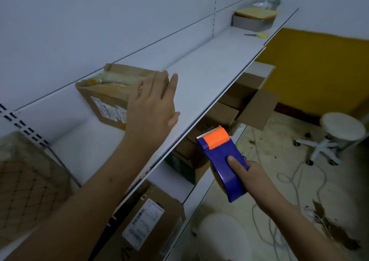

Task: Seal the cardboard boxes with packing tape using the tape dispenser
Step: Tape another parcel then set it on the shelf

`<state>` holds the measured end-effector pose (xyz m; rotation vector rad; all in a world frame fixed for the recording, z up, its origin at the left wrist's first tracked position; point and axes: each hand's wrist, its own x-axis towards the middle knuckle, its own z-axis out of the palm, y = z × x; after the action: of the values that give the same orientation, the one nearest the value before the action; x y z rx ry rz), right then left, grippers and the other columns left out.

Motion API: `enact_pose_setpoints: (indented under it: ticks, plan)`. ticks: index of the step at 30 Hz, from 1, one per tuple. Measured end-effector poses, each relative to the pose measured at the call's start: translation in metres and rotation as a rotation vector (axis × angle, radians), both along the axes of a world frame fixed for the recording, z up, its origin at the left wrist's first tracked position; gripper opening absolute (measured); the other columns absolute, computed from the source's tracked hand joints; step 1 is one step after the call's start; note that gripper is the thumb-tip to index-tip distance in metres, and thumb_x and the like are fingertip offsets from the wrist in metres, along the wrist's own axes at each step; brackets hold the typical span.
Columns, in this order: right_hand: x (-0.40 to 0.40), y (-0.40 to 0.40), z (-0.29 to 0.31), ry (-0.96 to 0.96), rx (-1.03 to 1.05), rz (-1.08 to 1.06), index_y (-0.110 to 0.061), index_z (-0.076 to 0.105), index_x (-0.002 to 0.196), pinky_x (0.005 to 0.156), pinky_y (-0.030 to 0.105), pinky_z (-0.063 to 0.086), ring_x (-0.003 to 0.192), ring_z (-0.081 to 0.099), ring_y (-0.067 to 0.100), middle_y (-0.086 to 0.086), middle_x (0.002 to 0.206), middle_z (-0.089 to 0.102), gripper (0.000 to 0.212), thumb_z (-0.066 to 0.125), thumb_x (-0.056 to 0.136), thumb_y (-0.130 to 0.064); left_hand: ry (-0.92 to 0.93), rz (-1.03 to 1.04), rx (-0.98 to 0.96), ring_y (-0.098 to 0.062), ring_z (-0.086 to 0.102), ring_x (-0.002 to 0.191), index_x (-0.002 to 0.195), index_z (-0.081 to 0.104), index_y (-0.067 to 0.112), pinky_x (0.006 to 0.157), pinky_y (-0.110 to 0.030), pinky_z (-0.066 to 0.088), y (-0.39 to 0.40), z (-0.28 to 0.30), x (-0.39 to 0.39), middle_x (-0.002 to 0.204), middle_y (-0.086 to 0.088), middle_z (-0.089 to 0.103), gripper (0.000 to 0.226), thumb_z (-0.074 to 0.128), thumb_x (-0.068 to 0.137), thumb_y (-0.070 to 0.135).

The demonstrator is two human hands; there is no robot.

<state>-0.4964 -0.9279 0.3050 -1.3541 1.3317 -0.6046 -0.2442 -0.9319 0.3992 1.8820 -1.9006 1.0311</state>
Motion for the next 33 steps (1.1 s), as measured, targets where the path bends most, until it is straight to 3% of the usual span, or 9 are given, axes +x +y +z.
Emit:
enact_pose_setpoints:
  ticks: [3, 6, 8, 11, 14, 18, 24, 28, 33]
  plan:
    - [0.0, 0.003, 0.006, -0.056, -0.133, -0.001, -0.007, 0.064, 0.073, 0.055, 0.022, 0.04, 0.051, 0.057, 0.009, 0.005, 0.059, 0.066, 0.058, 0.063, 0.078, -0.065, 0.532, -0.301, -0.086, -0.02, 0.057, 0.114, 0.129, 0.062, 0.011, 0.098, -0.043, 0.047, 0.013, -0.001, -0.017, 0.124, -0.005, 0.063, 0.042, 0.06, 0.092, 0.03]
    - [-0.002, 0.008, 0.018, -0.112, -0.239, 0.052, -0.018, 0.061, 0.072, 0.048, 0.01, 0.039, 0.051, 0.059, 0.001, -0.012, 0.058, 0.065, 0.041, 0.063, 0.068, -0.058, 1.277, -0.455, 0.306, -0.005, 0.061, 0.113, 0.13, 0.059, 0.022, 0.096, -0.037, 0.053, 0.026, -0.005, -0.033, 0.121, 0.008, 0.065, 0.047, 0.051, 0.093, 0.049]
    - [-0.005, 0.012, 0.023, -0.13, -0.3, 0.099, -0.023, 0.062, 0.081, 0.051, 0.009, 0.043, 0.062, 0.064, -0.002, -0.02, 0.069, 0.068, 0.046, 0.063, 0.059, -0.063, 1.482, -0.475, 0.59, -0.004, 0.061, 0.117, 0.137, 0.052, 0.03, 0.097, -0.033, 0.052, 0.027, -0.006, -0.034, 0.124, 0.013, 0.065, 0.061, 0.052, 0.087, 0.064]
    - [-0.011, 0.017, 0.027, -0.125, -0.382, 0.139, -0.031, 0.063, 0.088, 0.057, 0.012, 0.048, 0.073, 0.066, -0.002, -0.024, 0.08, 0.07, 0.046, 0.065, 0.056, -0.064, 1.48, -0.477, 0.787, -0.001, 0.064, 0.109, 0.133, 0.056, 0.028, 0.089, -0.024, 0.054, 0.031, 0.001, -0.038, 0.122, 0.008, 0.069, 0.064, 0.057, 0.081, 0.065]
    - [-0.016, 0.019, 0.028, -0.106, -0.46, 0.181, -0.035, 0.062, 0.092, 0.059, 0.014, 0.051, 0.077, 0.067, 0.001, -0.022, 0.087, 0.07, 0.046, 0.067, 0.058, -0.064, 1.529, -0.579, 0.797, -0.007, 0.07, 0.097, 0.112, 0.07, 0.022, 0.078, -0.019, 0.055, 0.036, 0.015, -0.039, 0.105, 0.004, 0.075, 0.033, 0.059, 0.084, 0.036]
    - [-0.022, 0.02, 0.03, -0.076, -0.539, 0.192, -0.032, 0.064, 0.092, 0.057, 0.015, 0.05, 0.072, 0.067, 0.004, -0.017, 0.085, 0.071, 0.055, 0.067, 0.058, -0.075, 1.574, -0.609, 0.815, -0.013, 0.07, 0.102, 0.11, 0.072, 0.021, 0.083, -0.023, 0.057, 0.037, 0.018, -0.04, 0.106, 0.002, 0.076, 0.028, 0.06, 0.086, 0.029]
    - [-0.029, 0.024, 0.033, -0.054, -0.628, 0.193, -0.042, 0.059, 0.093, 0.056, 0.011, 0.049, 0.071, 0.066, 0.001, -0.02, 0.089, 0.069, 0.045, 0.062, 0.065, -0.077, 1.54, -0.632, 0.597, -0.009, 0.072, 0.093, 0.102, 0.075, 0.018, 0.076, -0.018, 0.055, 0.037, 0.013, -0.056, 0.096, 0.006, 0.077, 0.024, 0.06, 0.086, 0.028]
    - [-0.027, 0.028, 0.03, -0.067, -0.583, 0.128, -0.039, 0.059, 0.091, 0.055, 0.012, 0.049, 0.072, 0.067, 0.001, -0.021, 0.088, 0.069, 0.044, 0.063, 0.063, -0.072, 1.359, -0.58, 0.41, -0.001, 0.072, 0.085, 0.094, 0.073, 0.024, 0.074, -0.014, 0.054, 0.035, 0.011, -0.067, 0.083, 0.017, 0.075, 0.017, 0.061, 0.094, 0.013]
    - [-0.02, 0.032, 0.028, -0.005, -0.567, 0.105, -0.039, 0.057, 0.086, 0.053, 0.011, 0.046, 0.068, 0.064, -0.001, -0.026, 0.078, 0.066, 0.035, 0.071, 0.072, -0.067, 1.192, -0.529, 0.269, 0.001, 0.07, 0.086, 0.101, 0.076, 0.017, 0.075, -0.013, 0.054, 0.031, 0.01, -0.071, 0.089, 0.015, 0.073, 0.016, 0.061, 0.097, 0.015]
